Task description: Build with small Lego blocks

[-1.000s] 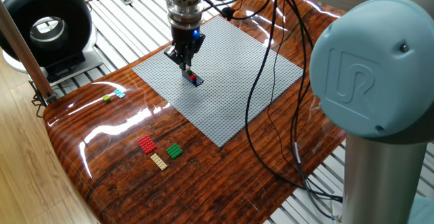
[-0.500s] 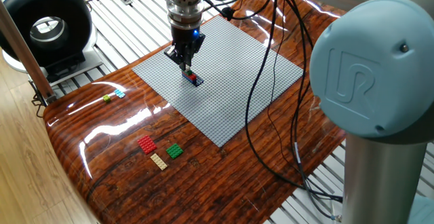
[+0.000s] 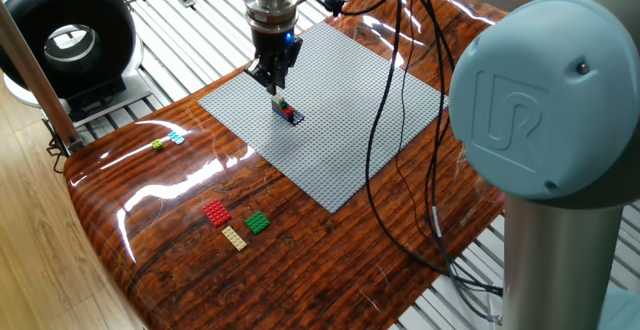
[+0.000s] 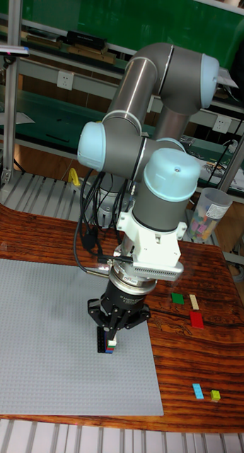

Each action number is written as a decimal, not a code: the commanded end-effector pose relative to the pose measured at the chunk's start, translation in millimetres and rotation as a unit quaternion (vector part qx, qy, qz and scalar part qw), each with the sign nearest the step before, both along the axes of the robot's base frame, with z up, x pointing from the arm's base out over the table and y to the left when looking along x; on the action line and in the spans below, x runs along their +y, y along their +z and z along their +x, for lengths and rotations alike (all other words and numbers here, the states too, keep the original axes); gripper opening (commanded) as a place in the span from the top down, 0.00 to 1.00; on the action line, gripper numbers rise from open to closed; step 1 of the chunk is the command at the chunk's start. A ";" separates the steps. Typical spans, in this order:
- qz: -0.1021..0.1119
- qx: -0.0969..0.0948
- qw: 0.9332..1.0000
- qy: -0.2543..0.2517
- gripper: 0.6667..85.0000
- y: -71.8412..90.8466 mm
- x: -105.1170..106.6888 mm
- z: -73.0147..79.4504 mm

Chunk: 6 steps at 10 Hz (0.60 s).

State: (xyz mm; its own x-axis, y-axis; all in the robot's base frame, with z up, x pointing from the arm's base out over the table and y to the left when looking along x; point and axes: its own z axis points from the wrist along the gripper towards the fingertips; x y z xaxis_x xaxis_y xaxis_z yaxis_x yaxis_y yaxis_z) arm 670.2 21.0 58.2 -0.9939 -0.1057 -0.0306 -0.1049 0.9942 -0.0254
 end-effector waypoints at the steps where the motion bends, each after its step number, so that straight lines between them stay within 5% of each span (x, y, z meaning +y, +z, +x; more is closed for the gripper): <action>1: -0.007 -0.003 1.000 0.002 0.99 1.7 -5.1 2.0; 3: 0.001 0.007 0.998 0.057 0.99 0.6 -12.9 -0.3; 6: 0.004 -0.005 0.999 0.053 0.99 -13.6 -16.6 -4.3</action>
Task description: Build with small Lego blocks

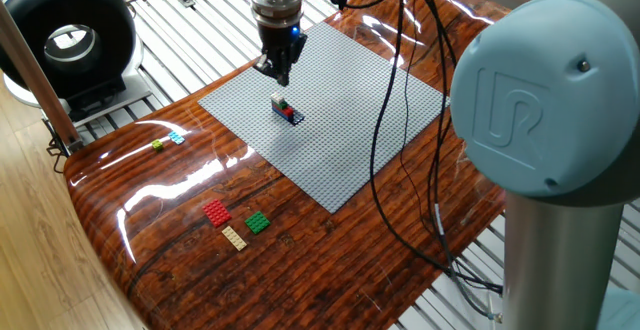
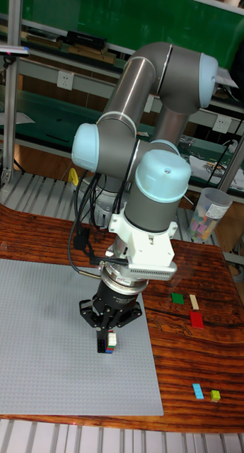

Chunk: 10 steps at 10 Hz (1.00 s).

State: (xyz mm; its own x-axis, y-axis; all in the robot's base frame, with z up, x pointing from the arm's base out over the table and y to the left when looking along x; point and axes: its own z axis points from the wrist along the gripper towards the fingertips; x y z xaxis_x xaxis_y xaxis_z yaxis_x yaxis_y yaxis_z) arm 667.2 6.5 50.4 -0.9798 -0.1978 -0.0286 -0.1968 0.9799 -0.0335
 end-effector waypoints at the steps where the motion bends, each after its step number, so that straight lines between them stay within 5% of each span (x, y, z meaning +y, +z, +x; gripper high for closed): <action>1: 0.010 -0.010 1.000 -0.019 0.99 -5.8 -2.1 0.7; 4: -0.007 -0.028 0.997 -0.065 0.99 -4.9 -12.3 8.9; 8: 0.012 0.004 1.000 -0.010 0.99 4.4 -49.0 9.1; 9: 0.020 0.004 0.999 -0.026 0.99 4.4 -45.0 9.2; 10: 0.006 -0.006 0.999 -0.052 0.99 4.6 -53.0 13.7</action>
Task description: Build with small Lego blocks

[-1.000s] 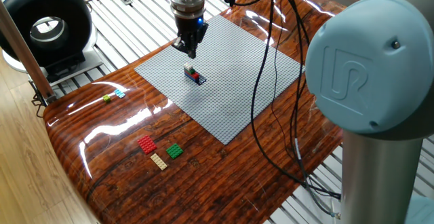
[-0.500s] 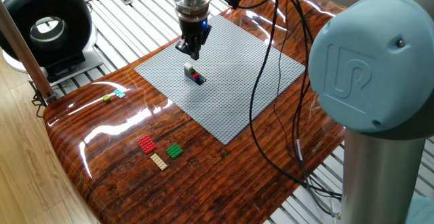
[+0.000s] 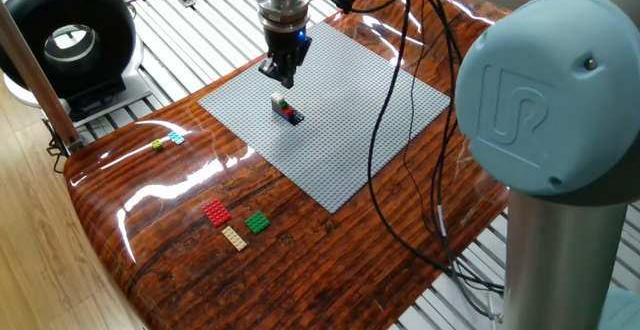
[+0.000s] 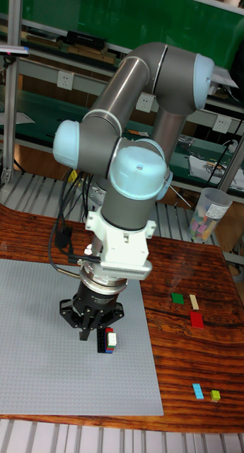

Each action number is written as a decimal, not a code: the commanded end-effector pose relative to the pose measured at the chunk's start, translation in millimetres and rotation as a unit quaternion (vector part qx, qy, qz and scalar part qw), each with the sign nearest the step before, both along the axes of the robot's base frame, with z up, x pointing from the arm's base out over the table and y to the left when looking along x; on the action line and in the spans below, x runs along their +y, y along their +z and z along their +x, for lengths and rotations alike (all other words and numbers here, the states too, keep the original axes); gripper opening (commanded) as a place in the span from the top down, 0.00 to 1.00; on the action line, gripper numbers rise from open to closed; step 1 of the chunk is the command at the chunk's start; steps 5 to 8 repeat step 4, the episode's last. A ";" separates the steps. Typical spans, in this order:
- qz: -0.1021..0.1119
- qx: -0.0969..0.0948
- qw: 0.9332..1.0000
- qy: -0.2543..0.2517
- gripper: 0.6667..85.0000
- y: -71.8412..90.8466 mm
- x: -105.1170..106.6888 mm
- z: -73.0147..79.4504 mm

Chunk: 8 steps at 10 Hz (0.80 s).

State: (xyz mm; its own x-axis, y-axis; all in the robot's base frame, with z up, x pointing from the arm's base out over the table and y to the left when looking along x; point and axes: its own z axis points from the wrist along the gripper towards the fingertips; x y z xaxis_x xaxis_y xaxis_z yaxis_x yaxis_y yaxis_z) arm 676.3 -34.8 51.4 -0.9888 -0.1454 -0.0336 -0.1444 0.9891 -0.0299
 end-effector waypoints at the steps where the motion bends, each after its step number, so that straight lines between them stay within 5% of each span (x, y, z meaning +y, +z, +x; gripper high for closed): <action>1: -0.010 -0.012 0.999 -0.052 0.99 4.1 -19.6 8.3; 3: -0.019 0.010 0.999 -0.036 0.99 7.7 -38.9 2.1; 4: -0.002 0.027 0.999 -0.035 0.99 9.2 -43.9 -1.3; 8: -0.002 0.027 0.999 -0.035 0.99 9.2 -43.9 -1.3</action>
